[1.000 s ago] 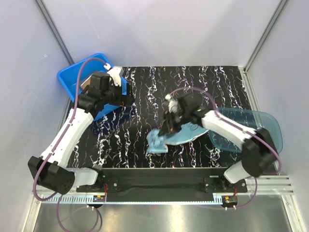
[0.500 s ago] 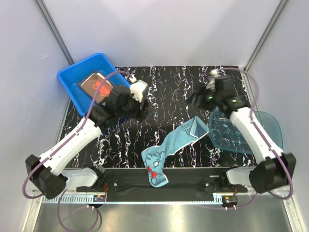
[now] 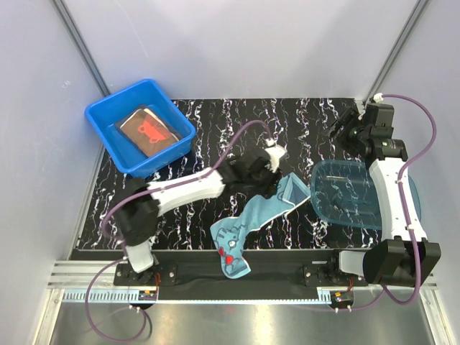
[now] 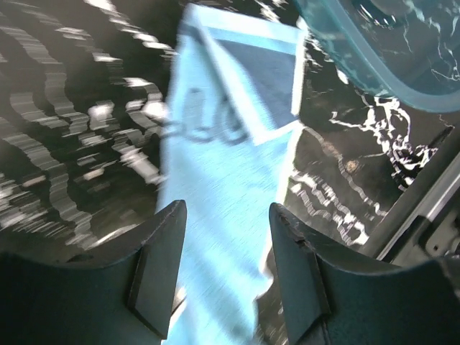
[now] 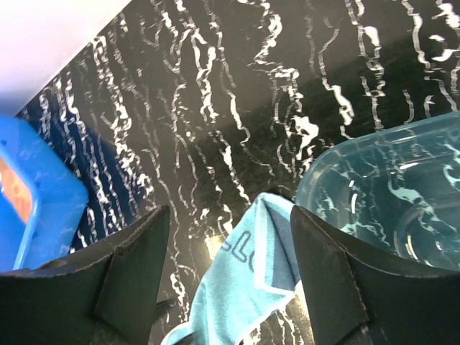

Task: Fold and stack the towels
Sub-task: Flatten out the crumpled towel

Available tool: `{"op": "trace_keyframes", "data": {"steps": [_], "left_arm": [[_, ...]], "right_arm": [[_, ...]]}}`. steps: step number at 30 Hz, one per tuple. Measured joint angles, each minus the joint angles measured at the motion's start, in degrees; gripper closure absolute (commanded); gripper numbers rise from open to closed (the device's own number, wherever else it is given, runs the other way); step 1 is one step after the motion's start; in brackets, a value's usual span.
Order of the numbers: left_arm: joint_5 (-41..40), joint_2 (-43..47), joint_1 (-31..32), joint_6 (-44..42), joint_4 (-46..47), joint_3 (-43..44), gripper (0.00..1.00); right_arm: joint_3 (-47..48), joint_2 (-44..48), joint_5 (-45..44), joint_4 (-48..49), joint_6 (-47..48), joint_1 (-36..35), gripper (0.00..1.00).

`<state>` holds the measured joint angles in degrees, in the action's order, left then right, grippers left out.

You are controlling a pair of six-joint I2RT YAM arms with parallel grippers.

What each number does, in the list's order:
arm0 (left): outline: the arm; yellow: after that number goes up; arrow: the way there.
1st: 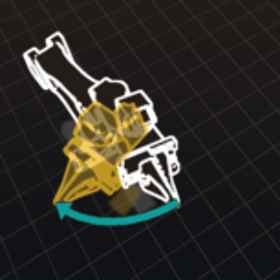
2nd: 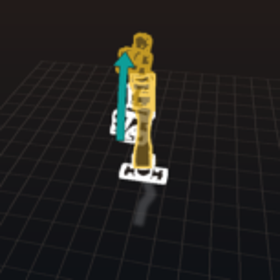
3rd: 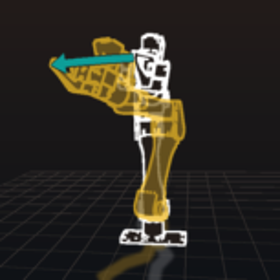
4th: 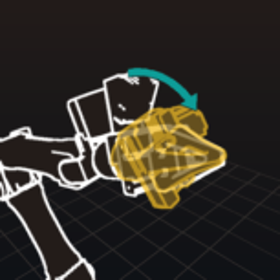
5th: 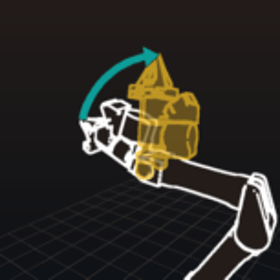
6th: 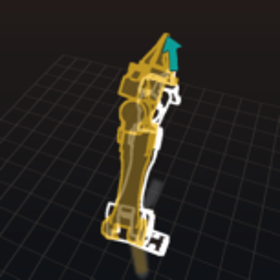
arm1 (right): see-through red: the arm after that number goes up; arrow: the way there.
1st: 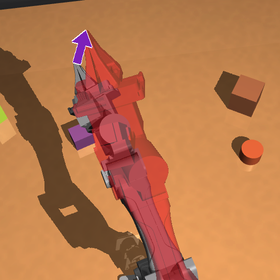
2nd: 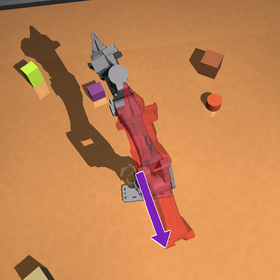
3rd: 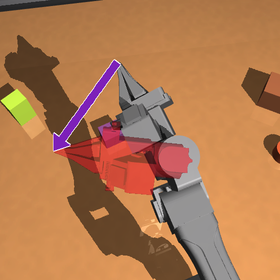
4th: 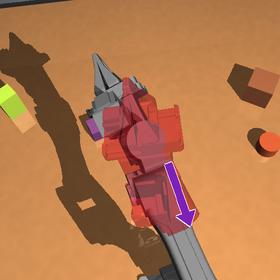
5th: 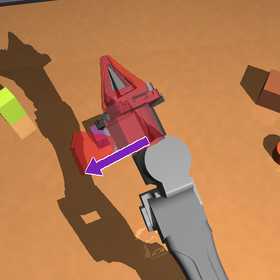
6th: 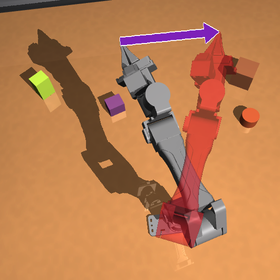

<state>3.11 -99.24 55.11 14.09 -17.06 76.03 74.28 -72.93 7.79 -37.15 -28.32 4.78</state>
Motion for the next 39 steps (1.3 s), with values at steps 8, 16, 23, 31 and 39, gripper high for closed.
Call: {"op": "trace_keyframes", "data": {"steps": [8,16,23,31,39], "left_arm": [[6.40,-14.99,1.20,4.02,3.23,8.33,0.45],[8.26,-22.51,1.18,5.46,3.28,14.34,0.43],[8.24,-26.23,1.18,6.29,2.49,16.65,0.46],[7.93,-27.26,1.18,6.95,1.62,17.44,0.46],[8.68,-27.21,1.11,7.45,1.92,17.14,1.00]], "right_arm": [[-1.81,0.00,3.91,2.01,0.00,0.00,0.26],[-3.76,0.04,5.44,2.69,0.09,0.00,0.25],[-3.89,0.70,5.97,2.95,0.07,0.00,0.26],[-3.93,1.42,6.82,3.02,0.07,0.00,0.27],[-4.90,1.62,7.85,3.04,0.94,0.00,0.30]]}}
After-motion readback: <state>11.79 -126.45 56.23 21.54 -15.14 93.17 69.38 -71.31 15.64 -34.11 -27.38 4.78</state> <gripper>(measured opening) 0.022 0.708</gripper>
